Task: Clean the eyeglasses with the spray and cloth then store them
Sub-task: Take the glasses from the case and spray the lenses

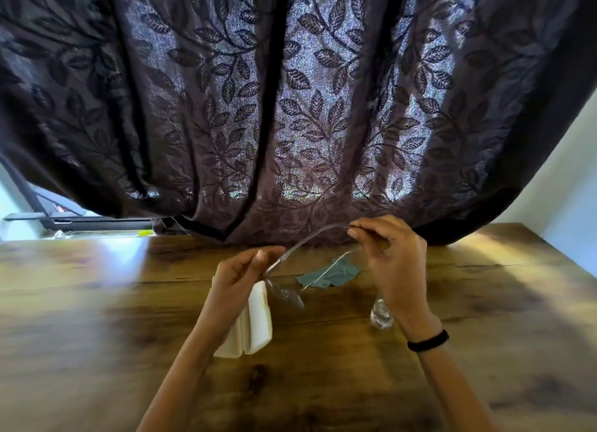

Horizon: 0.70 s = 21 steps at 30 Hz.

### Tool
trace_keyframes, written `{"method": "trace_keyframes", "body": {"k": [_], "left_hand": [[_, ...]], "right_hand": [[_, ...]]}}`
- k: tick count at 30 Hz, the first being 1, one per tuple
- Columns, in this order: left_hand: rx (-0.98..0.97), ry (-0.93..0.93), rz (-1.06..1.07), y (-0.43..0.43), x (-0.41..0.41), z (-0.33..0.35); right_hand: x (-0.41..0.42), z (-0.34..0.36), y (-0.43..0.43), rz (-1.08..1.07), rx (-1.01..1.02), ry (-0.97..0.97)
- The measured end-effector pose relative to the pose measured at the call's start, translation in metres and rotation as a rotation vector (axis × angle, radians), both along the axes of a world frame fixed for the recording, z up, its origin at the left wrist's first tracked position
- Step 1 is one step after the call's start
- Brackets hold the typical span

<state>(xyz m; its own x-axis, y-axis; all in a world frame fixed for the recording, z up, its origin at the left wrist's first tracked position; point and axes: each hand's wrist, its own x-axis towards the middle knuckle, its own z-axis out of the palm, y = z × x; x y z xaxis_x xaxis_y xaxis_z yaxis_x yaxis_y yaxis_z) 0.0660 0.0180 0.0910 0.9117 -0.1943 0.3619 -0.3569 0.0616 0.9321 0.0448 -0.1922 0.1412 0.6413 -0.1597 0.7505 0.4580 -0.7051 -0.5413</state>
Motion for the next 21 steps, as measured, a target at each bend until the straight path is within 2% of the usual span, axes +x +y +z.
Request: {"method": "trace_keyframes", "body": {"k": [3, 6, 10, 13, 17, 21], "left_hand": [[0.1, -0.093, 0.057, 0.008, 0.002, 0.005], [0.341, -0.232, 0.129, 0.017, 0.002, 0.006], [0.456, -0.164, 0.146, 0.017, -0.002, 0.003], [0.567, -0.178, 0.272, 0.011, -0.003, -0.002], [0.496, -0.189, 0.358, 0.002, -0.002, -0.004], [0.415, -0.144, 0.455, 0.0, 0.003, -0.011]], "right_hand": [[0.0, -0.001, 0.003, -0.007, -0.036, -0.028], [0.001, -0.002, 0.005, -0.003, -0.044, -0.035], [0.003, -0.005, 0.006, 0.003, -0.029, -0.037], [0.003, -0.006, 0.008, 0.032, -0.026, -0.049], [0.001, -0.011, 0.003, 0.083, 0.064, -0.043], [-0.004, -0.025, -0.017, -0.044, 0.184, -0.065]]}}
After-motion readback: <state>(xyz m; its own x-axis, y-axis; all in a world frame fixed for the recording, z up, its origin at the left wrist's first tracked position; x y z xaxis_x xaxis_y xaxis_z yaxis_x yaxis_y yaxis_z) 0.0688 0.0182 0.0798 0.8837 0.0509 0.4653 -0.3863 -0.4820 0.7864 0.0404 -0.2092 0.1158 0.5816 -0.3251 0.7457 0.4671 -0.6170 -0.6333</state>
